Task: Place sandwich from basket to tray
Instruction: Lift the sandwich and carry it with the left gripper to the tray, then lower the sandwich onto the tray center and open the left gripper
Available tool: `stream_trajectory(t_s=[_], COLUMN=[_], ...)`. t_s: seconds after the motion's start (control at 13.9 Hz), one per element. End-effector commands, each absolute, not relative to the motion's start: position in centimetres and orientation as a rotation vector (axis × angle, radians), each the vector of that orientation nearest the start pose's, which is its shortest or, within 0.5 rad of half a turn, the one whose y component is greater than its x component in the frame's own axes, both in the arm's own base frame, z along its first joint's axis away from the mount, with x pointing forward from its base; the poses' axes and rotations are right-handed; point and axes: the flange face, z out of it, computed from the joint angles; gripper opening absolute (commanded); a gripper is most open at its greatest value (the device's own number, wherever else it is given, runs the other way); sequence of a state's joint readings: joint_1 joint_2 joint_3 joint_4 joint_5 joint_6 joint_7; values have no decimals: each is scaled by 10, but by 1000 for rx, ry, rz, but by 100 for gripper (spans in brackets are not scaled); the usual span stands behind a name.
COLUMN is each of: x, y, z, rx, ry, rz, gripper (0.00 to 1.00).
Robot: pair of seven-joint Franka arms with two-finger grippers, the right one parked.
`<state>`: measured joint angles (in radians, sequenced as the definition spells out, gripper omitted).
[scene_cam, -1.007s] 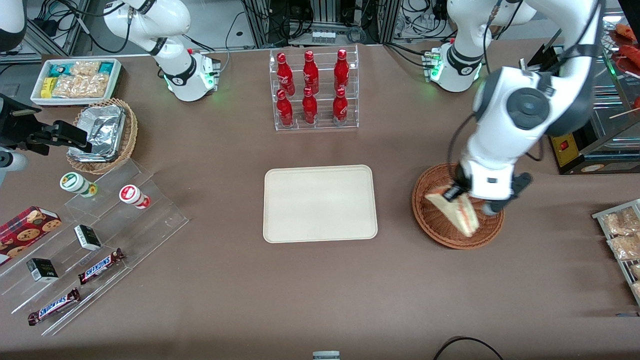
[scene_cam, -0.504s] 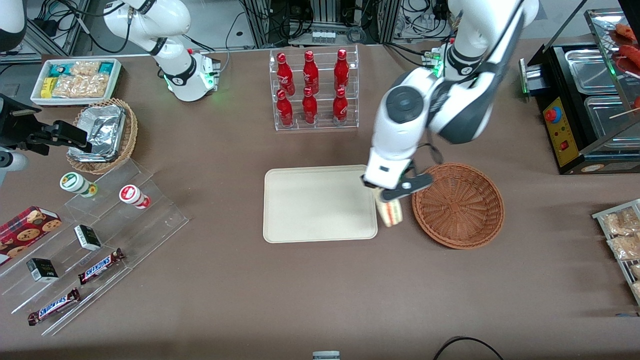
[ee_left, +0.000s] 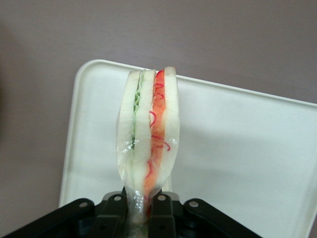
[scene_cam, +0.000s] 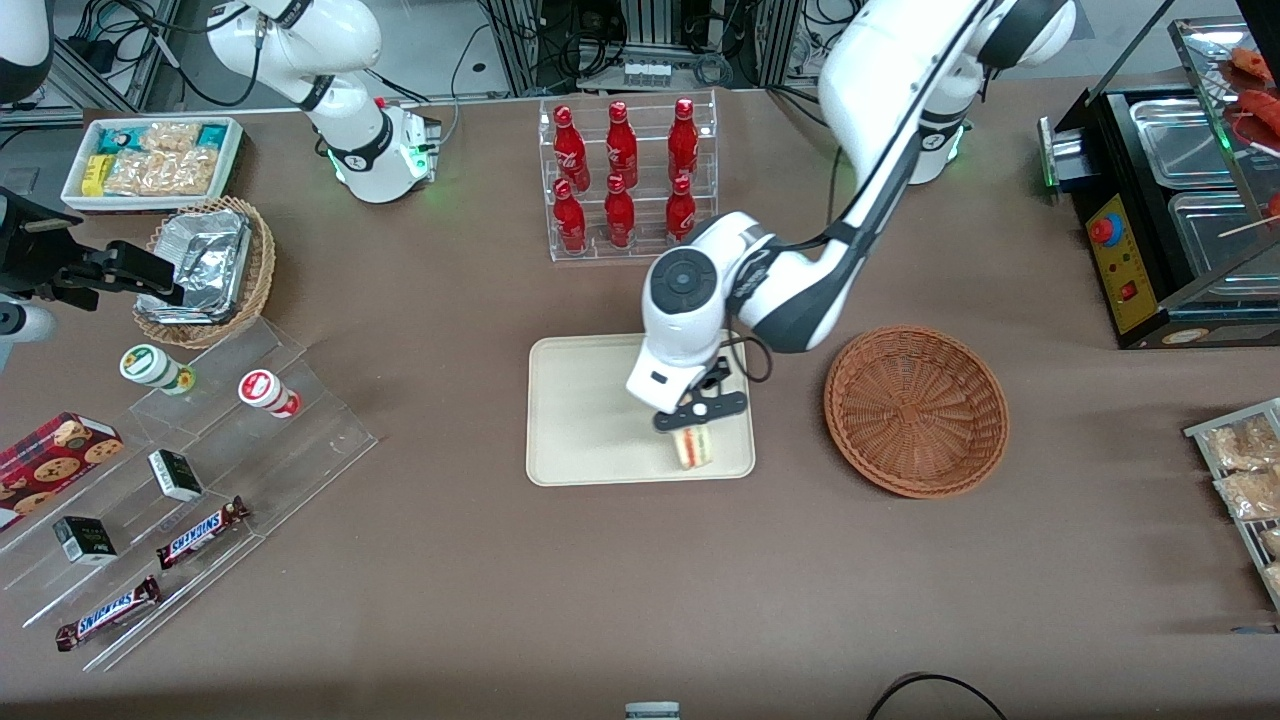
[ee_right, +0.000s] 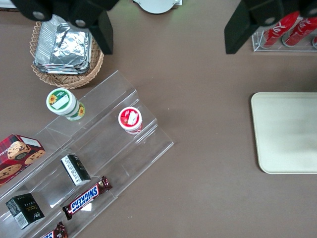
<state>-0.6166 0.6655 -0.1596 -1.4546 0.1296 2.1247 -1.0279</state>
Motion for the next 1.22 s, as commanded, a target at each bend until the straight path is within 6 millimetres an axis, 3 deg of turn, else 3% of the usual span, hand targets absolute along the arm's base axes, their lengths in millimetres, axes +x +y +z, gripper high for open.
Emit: stream_trajectory(t_s=[0.0, 0.07, 0.22, 0.58, 0.72, 0.94, 1.15], x=[529, 517, 503, 508, 504, 504, 492], y=[-501, -513, -525, -530, -532, -533, -540], z=[308, 307, 287, 276, 258, 254, 240], rx=[-3139, -3143, -3124, -3168, -3153, -3158, -3145], ry=[-315, -278, -234, -221, -225, -209, -174], rz=[-82, -83, -60, -96, -69, -69, -47], gripper=[0, 0, 0, 0, 0, 0, 0])
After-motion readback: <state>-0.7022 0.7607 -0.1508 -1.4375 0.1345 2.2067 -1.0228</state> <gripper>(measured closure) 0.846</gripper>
